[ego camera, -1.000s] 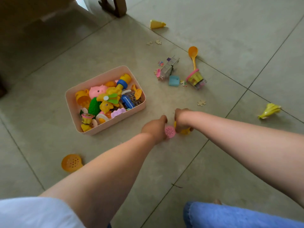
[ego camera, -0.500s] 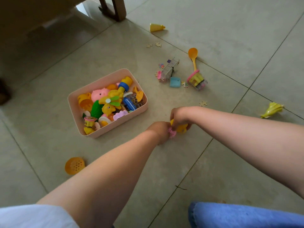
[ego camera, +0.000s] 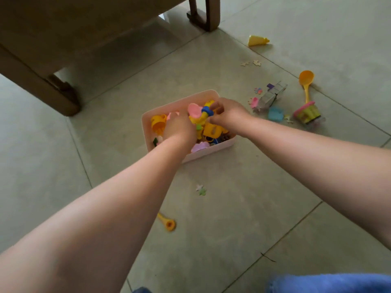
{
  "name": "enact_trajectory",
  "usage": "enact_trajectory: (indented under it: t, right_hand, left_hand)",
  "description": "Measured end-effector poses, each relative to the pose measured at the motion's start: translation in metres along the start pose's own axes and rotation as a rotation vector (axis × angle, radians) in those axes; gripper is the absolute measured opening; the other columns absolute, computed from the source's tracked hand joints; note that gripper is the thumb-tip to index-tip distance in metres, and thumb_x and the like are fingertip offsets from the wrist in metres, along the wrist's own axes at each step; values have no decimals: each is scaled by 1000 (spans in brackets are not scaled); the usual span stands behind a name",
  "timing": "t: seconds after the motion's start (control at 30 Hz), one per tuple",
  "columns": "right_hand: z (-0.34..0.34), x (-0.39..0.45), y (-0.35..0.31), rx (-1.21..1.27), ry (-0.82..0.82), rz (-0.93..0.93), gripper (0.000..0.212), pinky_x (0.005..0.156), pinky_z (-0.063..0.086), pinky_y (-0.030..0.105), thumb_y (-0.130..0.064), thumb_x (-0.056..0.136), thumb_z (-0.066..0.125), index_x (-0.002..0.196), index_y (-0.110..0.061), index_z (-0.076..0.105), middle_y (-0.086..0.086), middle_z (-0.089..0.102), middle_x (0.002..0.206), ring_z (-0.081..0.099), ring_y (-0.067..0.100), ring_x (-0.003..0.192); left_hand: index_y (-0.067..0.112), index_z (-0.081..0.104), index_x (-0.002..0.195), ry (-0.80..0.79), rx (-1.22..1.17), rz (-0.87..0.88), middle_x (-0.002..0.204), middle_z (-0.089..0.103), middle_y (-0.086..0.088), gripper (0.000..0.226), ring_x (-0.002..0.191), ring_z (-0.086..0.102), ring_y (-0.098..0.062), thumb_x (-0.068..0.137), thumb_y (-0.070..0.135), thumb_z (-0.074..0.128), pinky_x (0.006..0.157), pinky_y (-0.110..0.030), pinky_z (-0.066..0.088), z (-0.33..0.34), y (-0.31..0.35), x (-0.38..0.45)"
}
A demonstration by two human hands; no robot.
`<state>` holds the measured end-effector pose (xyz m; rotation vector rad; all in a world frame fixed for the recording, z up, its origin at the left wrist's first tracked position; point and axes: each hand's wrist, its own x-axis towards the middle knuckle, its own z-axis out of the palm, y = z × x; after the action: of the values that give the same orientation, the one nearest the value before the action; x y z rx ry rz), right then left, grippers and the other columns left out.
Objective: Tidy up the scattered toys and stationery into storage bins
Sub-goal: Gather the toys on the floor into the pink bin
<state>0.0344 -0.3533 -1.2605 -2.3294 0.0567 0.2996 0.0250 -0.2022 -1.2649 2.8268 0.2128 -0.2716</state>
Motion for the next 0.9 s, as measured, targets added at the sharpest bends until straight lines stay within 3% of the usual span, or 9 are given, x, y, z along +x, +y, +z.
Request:
enact_trajectory:
  t: [0.07,0.17,0.3,0.4,0.47,0.57,0.73,0.9]
  right_hand:
    - [12,-6,1,3,24,-89,23,74,43,26,-29,85,67,107,-22,66,2,66,100,62,20,91]
    - [32,-27,2,-72,-137,-303,14,65,44,29,-33,92,58,91,-20,63,-3,64,77,59,16,72]
    - [59,-51,6,-305,-339,-490,21,65,45,30,-30,93,56,97,-14,69,2,69,87,61,18,77]
    - [77,-57,11,-391,-510,-527,16,66,41,25,-26,89,63,99,-16,70,2,68,94,61,18,84]
    - [87,-59,16,-449,-623,-482,28,66,34,22,-23,84,70,110,-17,66,3,65,101,59,17,89]
    - [101,-63,23,-570,-687,-491,47,67,31,22,-24,76,78,118,-19,59,6,56,111,57,23,98]
    - [119,-59,14,-698,-687,-548,39,64,28,24,-19,72,79,106,-15,61,5,51,114,55,24,99]
    - [129,-57,9,-717,-680,-487,31,65,33,25,-19,73,78,100,-14,62,5,64,106,59,24,98]
  left_hand:
    - [16,48,128,90,31,47,130,51,-13,36,117,51,-32,93,13,47,86,-37,44,6,-9,-12]
    - [13,50,116,188,12,125,116,58,-13,28,104,56,-33,88,12,50,69,-36,38,14,-20,-40]
    - [13,49,106,129,155,390,100,63,-9,24,88,61,-34,83,17,53,56,-36,34,28,-48,-76]
    - [18,47,122,27,241,440,100,65,-6,36,84,63,-34,86,17,48,56,-34,38,40,-78,-95]
    - [19,43,126,-58,320,367,103,65,-5,37,87,63,-32,89,17,44,59,-35,40,48,-90,-104]
    - [16,43,119,-127,342,109,108,63,-8,26,95,63,-31,93,15,41,64,-35,42,56,-99,-117]
    - [12,41,120,-102,140,-411,125,43,-16,29,104,59,-36,91,10,42,75,-38,48,71,-117,-135]
    - [12,37,124,-102,97,-544,134,31,-19,37,106,56,-38,88,8,47,78,-36,50,86,-127,-134]
